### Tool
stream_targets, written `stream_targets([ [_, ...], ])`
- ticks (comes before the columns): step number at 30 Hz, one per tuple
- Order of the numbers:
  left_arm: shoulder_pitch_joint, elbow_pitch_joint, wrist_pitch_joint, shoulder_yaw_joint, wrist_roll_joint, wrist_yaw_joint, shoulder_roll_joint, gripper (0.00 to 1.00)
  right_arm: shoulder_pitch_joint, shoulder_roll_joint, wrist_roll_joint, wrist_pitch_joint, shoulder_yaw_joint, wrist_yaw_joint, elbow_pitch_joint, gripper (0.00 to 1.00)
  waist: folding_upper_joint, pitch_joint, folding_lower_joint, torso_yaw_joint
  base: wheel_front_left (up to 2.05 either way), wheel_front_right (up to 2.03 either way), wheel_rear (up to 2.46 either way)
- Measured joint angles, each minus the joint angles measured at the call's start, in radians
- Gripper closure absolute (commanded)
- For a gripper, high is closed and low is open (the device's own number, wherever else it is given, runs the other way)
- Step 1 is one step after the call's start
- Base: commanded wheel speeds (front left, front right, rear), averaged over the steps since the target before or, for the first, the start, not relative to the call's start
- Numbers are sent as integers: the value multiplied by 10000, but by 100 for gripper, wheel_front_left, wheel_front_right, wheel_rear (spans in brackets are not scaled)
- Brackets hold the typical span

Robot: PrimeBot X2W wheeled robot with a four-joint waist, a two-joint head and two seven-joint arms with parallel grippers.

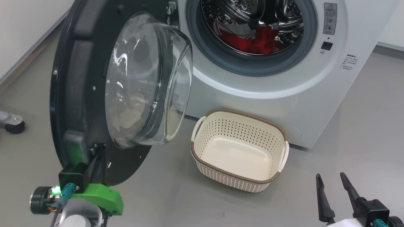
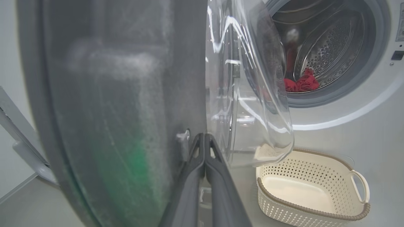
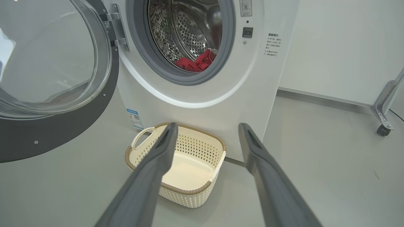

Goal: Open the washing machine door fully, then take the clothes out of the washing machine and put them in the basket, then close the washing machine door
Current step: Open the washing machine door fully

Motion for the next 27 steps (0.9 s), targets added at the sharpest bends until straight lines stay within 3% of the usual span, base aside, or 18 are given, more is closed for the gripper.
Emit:
stream_targets([
  [27, -1514, 1206, -617, 3227, -180, 17, -240, 100, -674, -387, -12, 0, -349, 165, -217, 0, 0, 1550, 0, -490, 0, 0, 0],
])
